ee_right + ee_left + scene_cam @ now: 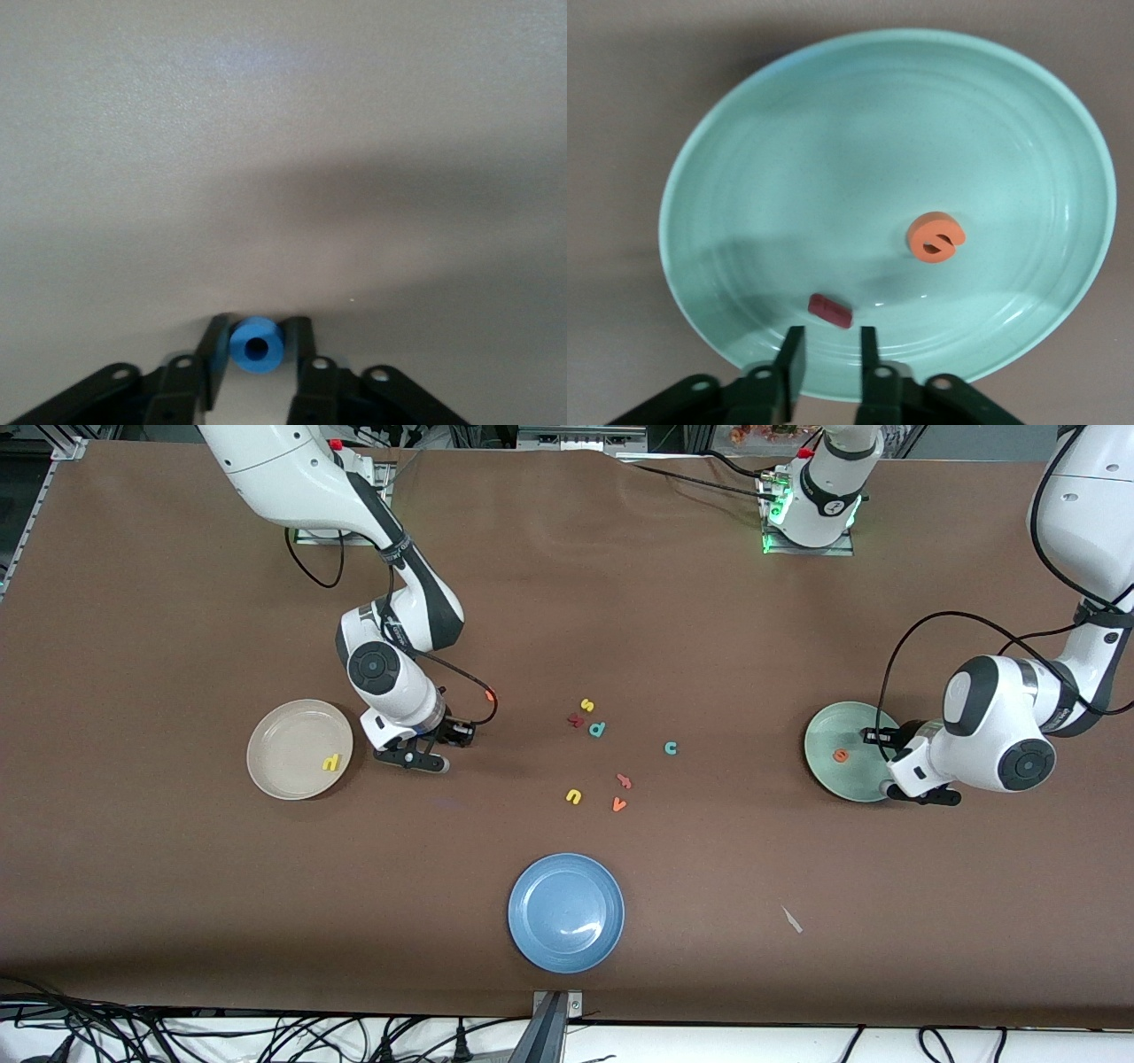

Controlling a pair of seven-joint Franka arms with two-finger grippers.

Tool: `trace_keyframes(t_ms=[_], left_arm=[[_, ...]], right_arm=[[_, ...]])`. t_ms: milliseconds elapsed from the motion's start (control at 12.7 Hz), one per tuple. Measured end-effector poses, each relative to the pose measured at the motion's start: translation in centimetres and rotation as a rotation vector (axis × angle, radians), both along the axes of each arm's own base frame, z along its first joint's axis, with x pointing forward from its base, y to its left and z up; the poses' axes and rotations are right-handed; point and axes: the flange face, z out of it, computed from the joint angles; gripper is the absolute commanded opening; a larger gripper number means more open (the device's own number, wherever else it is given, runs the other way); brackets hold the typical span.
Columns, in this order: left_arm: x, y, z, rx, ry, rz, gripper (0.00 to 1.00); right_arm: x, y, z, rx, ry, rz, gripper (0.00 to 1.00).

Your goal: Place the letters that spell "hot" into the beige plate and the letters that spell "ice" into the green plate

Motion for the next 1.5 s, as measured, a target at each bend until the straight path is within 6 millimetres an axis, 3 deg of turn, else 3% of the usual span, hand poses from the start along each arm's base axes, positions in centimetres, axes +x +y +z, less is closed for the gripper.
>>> trace_keyframes(t_ms=[157, 315, 472, 709, 866, 1024, 1181, 1339, 1496], left_arm=[[0.6, 0.1, 1.3, 0.006, -0.019, 0.0, 1.0], [1.3, -0.3, 3.9, 0.019, -0.047, -0.007, 1.0], [2.1, -2.0, 7.8, 0.037, -0.071, -0.007, 1.0], [2.9, -7.4, 13.6, 0.05, -0.076, 0.059, 0.95], [2.9, -12.3, 15.7, 0.036, -0.088, 0.148, 0.94], [2.7, -17.3, 16.1, 0.039, -0.114, 0.227, 0.93], [2.5, -23.3, 14.7, 0.039, -0.162, 0.314, 0.9], [2.3, -29.3, 11.6, 0.003, -0.201, 0.42, 0.89], [1.6, -33.1, 7.4, 0.019, -0.222, 0.467, 0.86]], right_arm=[[0.0, 0.0, 0.0, 0.001, -0.002, 0.0, 0.19], [0.0, 0.0, 0.1, 0.001, -0.003, 0.0, 0.19], [0.3, -0.3, 0.3, -0.002, -0.01, 0.009, 0.19], [2.5, -3.2, 2.9, -0.04, 0.015, 0.071, 0.19], [4.6, -5.7, 6.0, -0.066, 0.049, 0.117, 0.19], [6.3, -8.5, 8.2, -0.086, 0.072, 0.176, 0.2], [7.3, -11.7, 8.7, -0.102, 0.086, 0.235, 0.2], [7.7, -14.4, 8.5, -0.113, 0.097, 0.287, 0.2], [7.9, -16.7, 7.9, -0.123, 0.107, 0.331, 0.21]])
